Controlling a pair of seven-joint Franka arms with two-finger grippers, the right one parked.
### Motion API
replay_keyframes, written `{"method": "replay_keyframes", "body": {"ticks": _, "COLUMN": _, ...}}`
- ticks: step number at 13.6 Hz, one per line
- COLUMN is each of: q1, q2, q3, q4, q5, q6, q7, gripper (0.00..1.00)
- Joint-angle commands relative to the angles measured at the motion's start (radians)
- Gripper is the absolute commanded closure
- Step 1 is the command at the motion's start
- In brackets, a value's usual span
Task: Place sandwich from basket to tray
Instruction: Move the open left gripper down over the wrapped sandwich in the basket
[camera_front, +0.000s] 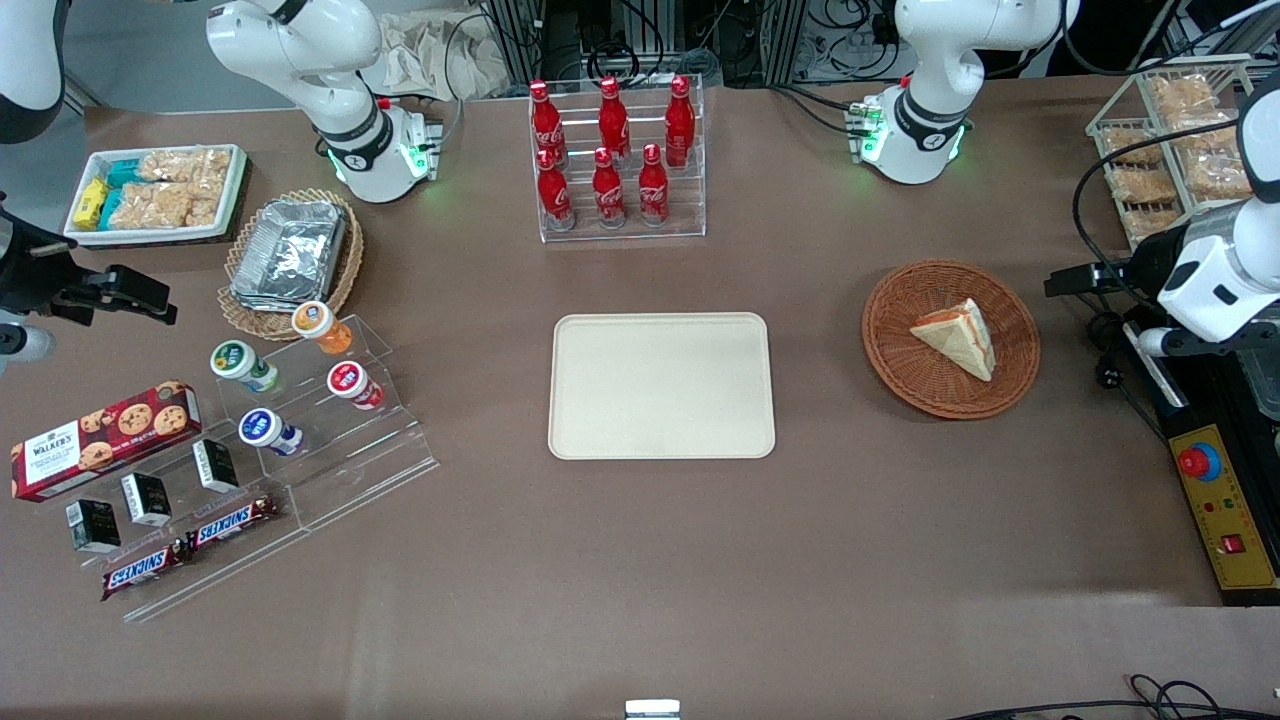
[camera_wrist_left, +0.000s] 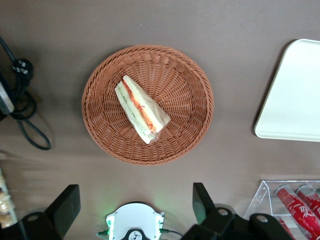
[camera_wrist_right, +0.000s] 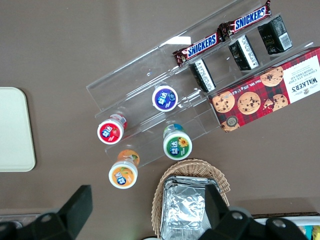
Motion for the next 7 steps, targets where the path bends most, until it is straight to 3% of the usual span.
{"method": "replay_keyframes", "body": {"ticks": 1, "q1": -0.005, "q2": -0.099, "q3": 0.003, "q4": -0.213, "q5": -0.023, "q6": 0.166, "q7": -0.064, "gripper": 0.00}}
{"method": "replay_keyframes", "body": {"ticks": 3, "q1": -0.005, "q2": -0.117, "q3": 0.003, "q4": -0.328, "q5": -0.052, "q6": 0.289, "q7": -0.108, "gripper": 0.00}}
{"method": "replay_keyframes", "body": {"ticks": 7, "q1": -0.005, "q2": -0.079, "q3": 0.020, "q4": -0.385, "q5": -0.126, "q6": 0.349, "q7": -0.146, "gripper": 0.00}}
